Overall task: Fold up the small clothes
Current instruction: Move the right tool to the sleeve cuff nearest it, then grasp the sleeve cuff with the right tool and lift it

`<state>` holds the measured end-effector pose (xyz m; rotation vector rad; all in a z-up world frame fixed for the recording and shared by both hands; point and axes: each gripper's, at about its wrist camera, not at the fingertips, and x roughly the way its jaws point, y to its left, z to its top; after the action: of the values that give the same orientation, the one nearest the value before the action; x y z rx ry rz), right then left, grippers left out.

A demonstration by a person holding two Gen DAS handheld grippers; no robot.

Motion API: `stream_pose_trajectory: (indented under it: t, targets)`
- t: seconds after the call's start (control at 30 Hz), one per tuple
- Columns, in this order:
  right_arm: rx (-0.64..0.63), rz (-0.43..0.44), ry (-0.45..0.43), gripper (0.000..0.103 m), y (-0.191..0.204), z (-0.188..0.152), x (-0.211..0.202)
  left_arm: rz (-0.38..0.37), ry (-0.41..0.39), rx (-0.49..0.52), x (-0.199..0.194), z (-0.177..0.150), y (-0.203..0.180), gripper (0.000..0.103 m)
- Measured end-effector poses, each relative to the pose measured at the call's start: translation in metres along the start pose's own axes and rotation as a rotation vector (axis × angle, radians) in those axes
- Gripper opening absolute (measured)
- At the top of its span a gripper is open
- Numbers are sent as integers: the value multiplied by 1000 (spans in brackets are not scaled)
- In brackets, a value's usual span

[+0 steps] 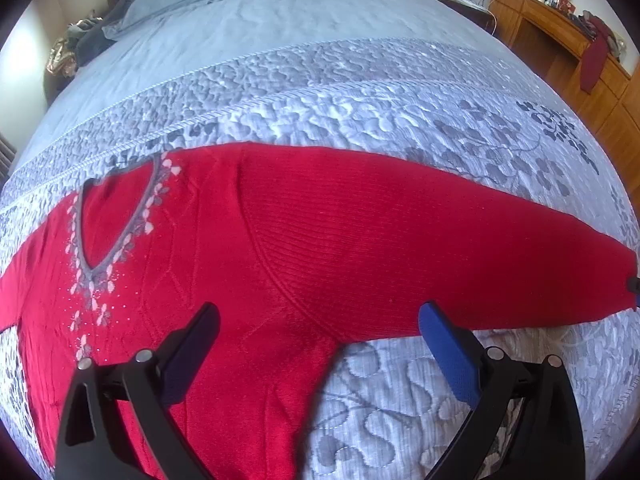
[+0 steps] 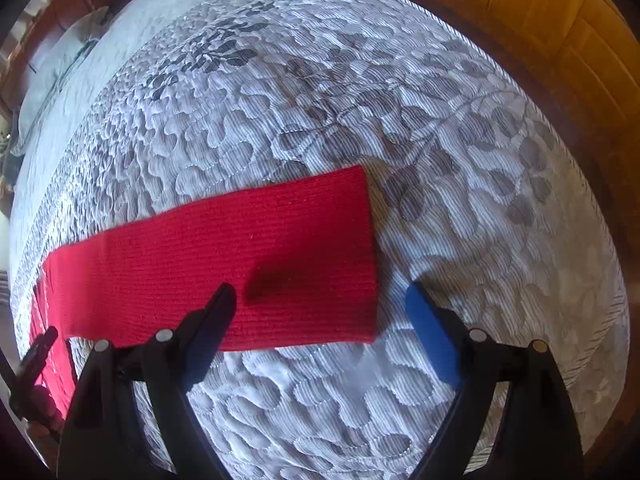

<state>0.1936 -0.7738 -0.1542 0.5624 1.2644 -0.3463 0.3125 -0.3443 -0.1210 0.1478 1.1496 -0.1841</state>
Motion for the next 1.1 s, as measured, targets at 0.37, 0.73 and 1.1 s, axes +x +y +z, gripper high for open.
stream_pose_trajectory:
  t: [0.37, 0.73, 1.1]
  targets:
    - [-41, 20, -111, 8, 27, -8, -22, 34, -12, 7, -17, -22, 50, 99]
    - [-357, 202, -112, 8, 231, -47, -42, 109, -15, -163, -37, -36, 179, 99]
    - [-594, 355, 19, 38, 441, -128, 12, 89, -27, -262, -45, -50, 255, 99]
